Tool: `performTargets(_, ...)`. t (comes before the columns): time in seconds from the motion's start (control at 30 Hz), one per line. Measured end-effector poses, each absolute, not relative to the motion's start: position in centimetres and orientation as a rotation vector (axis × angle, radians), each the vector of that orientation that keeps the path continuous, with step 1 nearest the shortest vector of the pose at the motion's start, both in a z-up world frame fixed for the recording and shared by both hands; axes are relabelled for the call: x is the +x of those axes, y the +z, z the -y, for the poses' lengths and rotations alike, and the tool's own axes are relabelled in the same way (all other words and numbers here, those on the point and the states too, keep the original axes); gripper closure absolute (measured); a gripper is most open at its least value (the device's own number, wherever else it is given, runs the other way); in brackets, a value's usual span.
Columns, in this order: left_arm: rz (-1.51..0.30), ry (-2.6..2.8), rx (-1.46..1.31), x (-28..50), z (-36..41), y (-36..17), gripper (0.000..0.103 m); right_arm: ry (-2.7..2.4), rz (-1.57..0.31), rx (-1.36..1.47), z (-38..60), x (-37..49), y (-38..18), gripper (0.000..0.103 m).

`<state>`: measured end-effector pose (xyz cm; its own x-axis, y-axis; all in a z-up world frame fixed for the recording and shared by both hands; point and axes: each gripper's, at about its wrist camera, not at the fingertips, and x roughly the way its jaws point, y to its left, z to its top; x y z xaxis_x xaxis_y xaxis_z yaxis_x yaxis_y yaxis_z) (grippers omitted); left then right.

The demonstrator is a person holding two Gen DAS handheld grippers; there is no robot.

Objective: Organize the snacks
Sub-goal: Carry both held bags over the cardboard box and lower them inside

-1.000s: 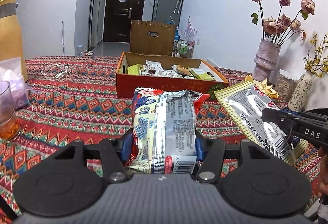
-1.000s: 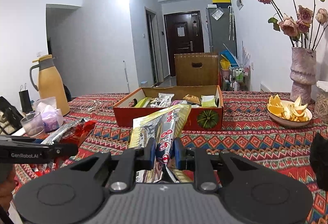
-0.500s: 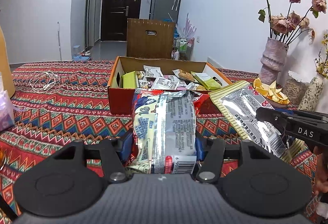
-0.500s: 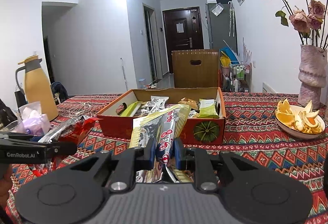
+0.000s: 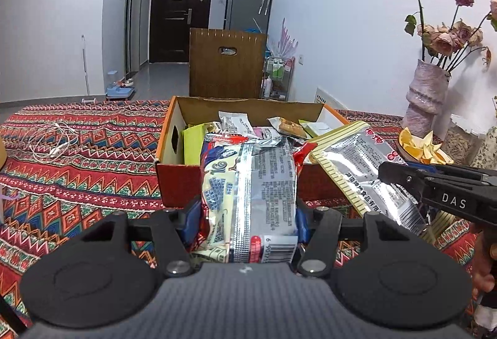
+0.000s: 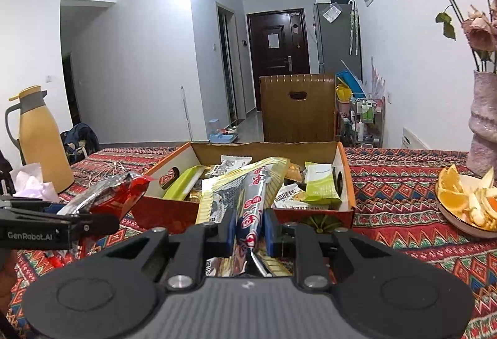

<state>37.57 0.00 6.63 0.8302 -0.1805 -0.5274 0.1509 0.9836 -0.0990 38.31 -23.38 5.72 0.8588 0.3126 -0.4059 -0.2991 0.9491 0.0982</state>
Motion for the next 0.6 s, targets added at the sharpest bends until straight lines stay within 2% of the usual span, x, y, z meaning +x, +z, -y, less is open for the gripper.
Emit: performTargets(0.6, -0.642, -0.180, -0.050, 45.0, -0.9, 5.5, 0.045, 0.318, -0.485, 0.034, 22.8, 44.9, 4.9, 0.085)
